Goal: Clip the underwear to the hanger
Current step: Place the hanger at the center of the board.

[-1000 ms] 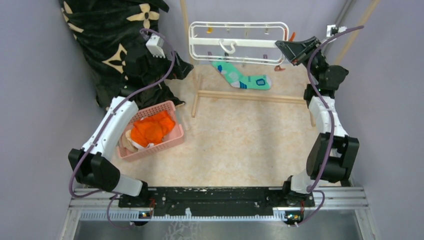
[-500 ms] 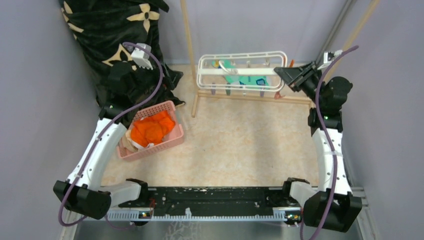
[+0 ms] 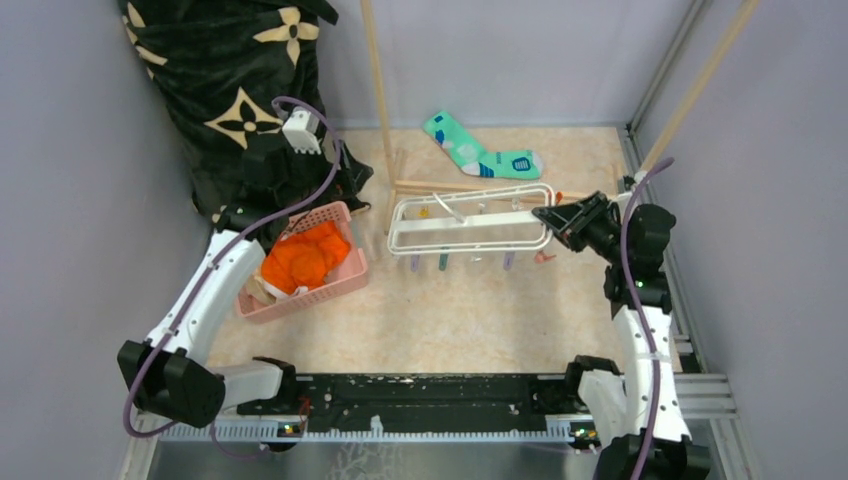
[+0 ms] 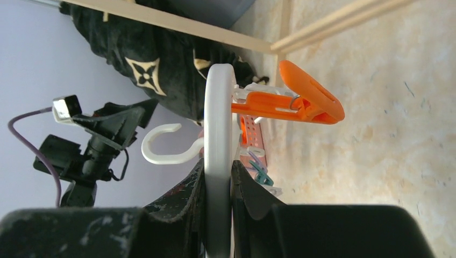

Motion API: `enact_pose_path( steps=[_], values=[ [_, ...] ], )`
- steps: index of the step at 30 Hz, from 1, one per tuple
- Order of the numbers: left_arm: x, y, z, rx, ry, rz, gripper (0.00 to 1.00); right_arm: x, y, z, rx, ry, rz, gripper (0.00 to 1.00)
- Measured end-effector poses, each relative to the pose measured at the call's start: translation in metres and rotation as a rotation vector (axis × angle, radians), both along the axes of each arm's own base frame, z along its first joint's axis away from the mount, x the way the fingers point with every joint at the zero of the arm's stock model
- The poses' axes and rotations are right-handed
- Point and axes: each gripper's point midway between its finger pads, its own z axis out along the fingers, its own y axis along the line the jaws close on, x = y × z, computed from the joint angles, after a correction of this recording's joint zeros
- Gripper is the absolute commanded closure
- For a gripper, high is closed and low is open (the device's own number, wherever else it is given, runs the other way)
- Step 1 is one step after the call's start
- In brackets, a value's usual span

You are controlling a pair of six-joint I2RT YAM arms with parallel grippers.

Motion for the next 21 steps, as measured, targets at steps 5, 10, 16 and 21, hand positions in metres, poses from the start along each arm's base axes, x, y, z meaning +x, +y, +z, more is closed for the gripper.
enact_pose_path(
  steps=[5,10,16,21],
  values=[
    [0.000,0.000,-0.010,0.007,0.024,0.001,0.00,-0.015,0.003,-0.042,0.028,0.090,-0.004,1.00],
    [-0.001,0.001,-0.024,0.016,0.053,0.001,0.00,-0.025,0.004,-0.085,0.049,0.177,-0.012,1.00],
    [-0.001,0.000,-0.029,0.019,0.066,0.000,0.00,-0.027,0.005,-0.109,0.050,0.165,-0.006,1.00],
    [-0.001,0.000,-0.030,0.020,0.067,0.000,0.00,-0.026,0.003,-0.123,0.036,0.177,-0.015,0.75]
  ],
)
